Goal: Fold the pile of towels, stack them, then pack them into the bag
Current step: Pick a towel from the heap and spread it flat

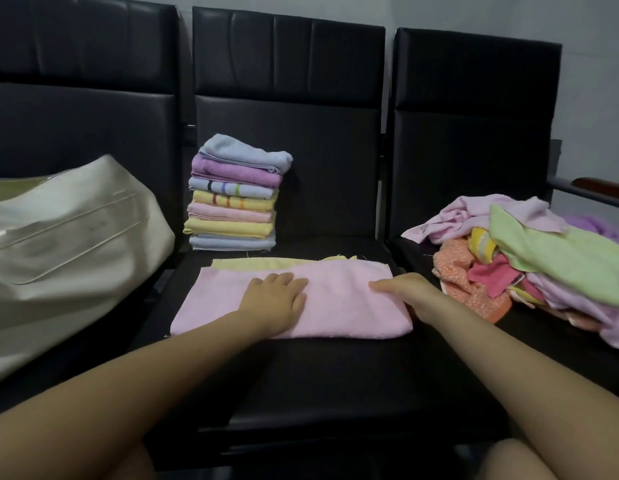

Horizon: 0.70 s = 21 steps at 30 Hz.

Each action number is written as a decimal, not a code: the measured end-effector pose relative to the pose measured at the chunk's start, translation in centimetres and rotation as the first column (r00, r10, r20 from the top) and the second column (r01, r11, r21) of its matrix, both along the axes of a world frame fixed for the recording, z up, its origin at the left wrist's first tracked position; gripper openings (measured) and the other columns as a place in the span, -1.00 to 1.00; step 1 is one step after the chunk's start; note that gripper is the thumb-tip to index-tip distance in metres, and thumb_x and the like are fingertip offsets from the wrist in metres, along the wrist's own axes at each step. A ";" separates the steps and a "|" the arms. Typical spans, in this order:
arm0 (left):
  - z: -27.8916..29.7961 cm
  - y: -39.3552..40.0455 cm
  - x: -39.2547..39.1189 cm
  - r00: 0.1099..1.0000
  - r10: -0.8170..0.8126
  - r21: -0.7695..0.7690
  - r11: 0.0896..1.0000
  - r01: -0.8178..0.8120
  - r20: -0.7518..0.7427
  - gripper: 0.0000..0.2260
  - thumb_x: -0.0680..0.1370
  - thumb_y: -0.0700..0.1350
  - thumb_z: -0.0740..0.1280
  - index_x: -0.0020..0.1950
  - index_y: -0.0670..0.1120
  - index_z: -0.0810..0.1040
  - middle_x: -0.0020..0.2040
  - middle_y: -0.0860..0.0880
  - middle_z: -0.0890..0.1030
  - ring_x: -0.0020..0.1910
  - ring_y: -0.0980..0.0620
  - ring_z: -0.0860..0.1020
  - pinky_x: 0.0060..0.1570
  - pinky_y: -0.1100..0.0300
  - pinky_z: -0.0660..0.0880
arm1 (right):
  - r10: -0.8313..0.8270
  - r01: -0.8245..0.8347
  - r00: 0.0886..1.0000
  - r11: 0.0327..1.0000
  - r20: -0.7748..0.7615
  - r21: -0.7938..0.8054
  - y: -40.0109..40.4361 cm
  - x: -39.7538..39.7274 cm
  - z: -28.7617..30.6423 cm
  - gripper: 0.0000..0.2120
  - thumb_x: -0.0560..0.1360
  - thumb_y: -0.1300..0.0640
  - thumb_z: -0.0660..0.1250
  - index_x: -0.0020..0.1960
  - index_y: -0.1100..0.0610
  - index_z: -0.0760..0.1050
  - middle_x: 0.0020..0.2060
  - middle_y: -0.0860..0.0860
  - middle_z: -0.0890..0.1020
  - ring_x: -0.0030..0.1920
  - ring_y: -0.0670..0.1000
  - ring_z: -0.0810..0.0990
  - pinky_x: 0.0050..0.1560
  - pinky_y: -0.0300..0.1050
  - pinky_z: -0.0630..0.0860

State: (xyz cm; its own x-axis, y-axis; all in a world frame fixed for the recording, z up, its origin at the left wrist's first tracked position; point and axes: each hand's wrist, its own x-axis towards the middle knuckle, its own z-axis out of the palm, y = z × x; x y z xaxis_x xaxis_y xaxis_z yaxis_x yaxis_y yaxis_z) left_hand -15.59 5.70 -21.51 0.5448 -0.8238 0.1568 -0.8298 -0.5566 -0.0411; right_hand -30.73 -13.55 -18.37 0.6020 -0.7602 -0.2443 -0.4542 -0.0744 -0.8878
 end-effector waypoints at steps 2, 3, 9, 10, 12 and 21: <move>0.0 -0.3 0.3 1.000 -0.015 -0.002 1.000 0.015 0.000 -0.58 0.68 0.06 -0.02 0.53 0.08 0.22 0.51 -0.03 0.27 0.43 -0.07 0.28 0.34 0.00 0.27 | -0.006 0.004 0.998 0.999 0.060 0.037 0.5 0.1 0.2 -0.70 0.44 0.20 0.46 0.12 0.29 0.55 -0.01 0.12 0.64 -0.07 0.05 0.60 -0.20 -0.15 0.46; 0.0 -0.4 0.5 0.999 -0.024 -0.019 1.000 0.024 -0.024 -0.60 0.67 0.06 0.00 0.52 0.08 0.26 0.49 -0.03 0.30 0.41 -0.07 0.30 0.33 0.00 0.29 | -0.022 0.018 0.994 0.999 0.110 0.038 0.8 0.2 0.5 -0.75 0.45 0.22 0.44 0.09 0.29 0.55 -0.03 0.12 0.64 -0.10 0.04 0.59 -0.23 -0.16 0.45; 1.0 -0.3 2.3 0.828 -0.112 -0.571 0.774 -0.274 -0.550 -0.75 0.58 -0.23 0.18 0.08 -0.05 0.62 0.12 -0.03 0.58 0.13 -0.01 0.52 0.15 0.16 0.42 | -0.085 0.048 0.950 0.991 0.300 0.128 4.4 2.6 4.6 -0.82 0.56 0.12 0.28 -0.21 0.10 0.52 -0.23 0.04 0.62 -0.19 0.03 0.58 -0.09 -0.10 0.50; 1.3 -0.1 2.4 0.764 -0.120 -0.602 0.697 -0.390 -0.634 -0.73 0.58 -0.26 0.14 0.05 -0.08 0.62 0.06 -0.05 0.59 0.05 -0.02 0.54 0.07 0.16 0.46 | -0.048 0.016 0.959 0.993 0.281 0.115 5.4 3.4 5.0 -0.78 0.57 0.07 0.26 -0.22 0.10 0.53 -0.20 0.05 0.64 -0.16 0.05 0.60 0.01 -0.07 0.52; 2.0 0.2 2.4 0.566 -0.204 -0.570 0.560 -0.602 -0.799 -0.70 0.59 -0.30 0.05 0.07 -0.18 0.57 -0.06 -0.12 0.61 -0.17 -0.05 0.56 -0.16 0.19 0.50 | 0.096 -0.144 0.944 0.981 0.315 0.133 7.1 5.0 5.0 -0.82 0.57 0.08 0.26 -0.10 0.14 0.57 -0.14 0.07 0.64 -0.17 0.01 0.60 0.02 -0.06 0.52; 2.6 0.4 2.1 0.585 -0.072 -0.436 0.742 -0.510 -0.808 -0.61 0.59 -0.04 0.32 0.39 -0.09 0.41 0.15 -0.09 0.53 -0.07 0.03 0.51 -0.14 0.20 0.43 | 0.219 -0.161 0.967 0.921 0.131 -0.355 7.0 8.1 0.6 -0.86 0.54 0.15 0.26 0.03 0.07 0.57 -0.17 -0.03 0.62 -0.15 -0.02 0.58 -0.14 -0.13 0.51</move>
State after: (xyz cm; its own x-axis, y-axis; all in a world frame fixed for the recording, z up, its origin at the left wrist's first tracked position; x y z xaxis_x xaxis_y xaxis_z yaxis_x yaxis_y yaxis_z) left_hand -13.45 6.15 -18.92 0.8376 -0.5459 -0.0187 -0.2280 -0.3805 0.8962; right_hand -22.67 -6.51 -17.76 0.7529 -0.6467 0.1224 -0.2507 -0.4537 -0.8551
